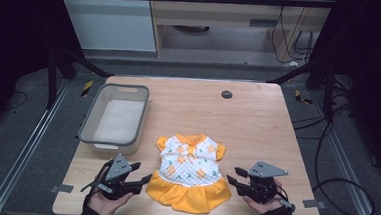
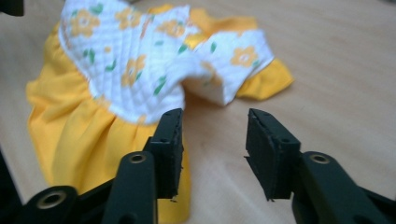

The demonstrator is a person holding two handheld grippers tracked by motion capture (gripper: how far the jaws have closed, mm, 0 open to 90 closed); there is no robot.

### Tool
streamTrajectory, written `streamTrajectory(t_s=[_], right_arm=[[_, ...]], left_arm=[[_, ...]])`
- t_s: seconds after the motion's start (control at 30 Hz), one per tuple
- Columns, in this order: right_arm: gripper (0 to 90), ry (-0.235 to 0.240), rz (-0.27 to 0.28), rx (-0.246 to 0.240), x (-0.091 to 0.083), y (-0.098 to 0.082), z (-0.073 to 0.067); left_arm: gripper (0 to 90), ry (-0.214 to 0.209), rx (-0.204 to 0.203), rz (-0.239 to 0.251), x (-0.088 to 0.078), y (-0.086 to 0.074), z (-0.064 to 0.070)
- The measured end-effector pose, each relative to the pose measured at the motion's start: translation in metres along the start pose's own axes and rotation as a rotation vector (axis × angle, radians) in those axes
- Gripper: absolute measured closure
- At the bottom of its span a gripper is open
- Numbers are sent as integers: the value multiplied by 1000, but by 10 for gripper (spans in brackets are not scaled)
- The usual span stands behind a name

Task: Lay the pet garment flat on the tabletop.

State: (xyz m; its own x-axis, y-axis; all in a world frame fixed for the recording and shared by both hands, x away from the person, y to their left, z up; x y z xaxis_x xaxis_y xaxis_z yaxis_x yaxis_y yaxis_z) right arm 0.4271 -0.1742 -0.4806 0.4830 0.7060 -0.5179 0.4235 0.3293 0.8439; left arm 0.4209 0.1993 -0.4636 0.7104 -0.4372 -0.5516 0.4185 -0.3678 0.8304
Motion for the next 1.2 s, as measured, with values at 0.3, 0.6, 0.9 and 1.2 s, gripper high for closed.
streamTrajectory(t_s=[0.3,0.6,0.9,1.2], right_arm=[[398,-71,106,34,2,33,28],[440,-90,115,69,36,62,53],[494,-146,-3,101,83,51,80],[545,-152,-129,105,107,30,87]], left_arm=[[429,30,-46,72,11,42,-24],[456,53,-49,10,68,71,-31],[456,104,-56,-142,126,62,-36],[478,129,-62,-244,155,40,-38]])
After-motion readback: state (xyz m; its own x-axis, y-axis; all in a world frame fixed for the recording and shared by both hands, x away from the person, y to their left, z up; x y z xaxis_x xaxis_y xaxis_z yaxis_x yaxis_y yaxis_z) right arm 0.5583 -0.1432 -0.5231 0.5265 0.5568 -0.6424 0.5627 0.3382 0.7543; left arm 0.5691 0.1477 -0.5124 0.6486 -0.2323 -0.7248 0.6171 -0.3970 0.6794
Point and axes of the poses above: each handheld gripper's, and its own axes: x roughly forward along the jaws, y roughly out of its top, z roughly to its right, the point moved 4 cm from there along x, roughly forward along the jaws, and after that the axes turned 9 degrees about y, right-handed, at the moved point
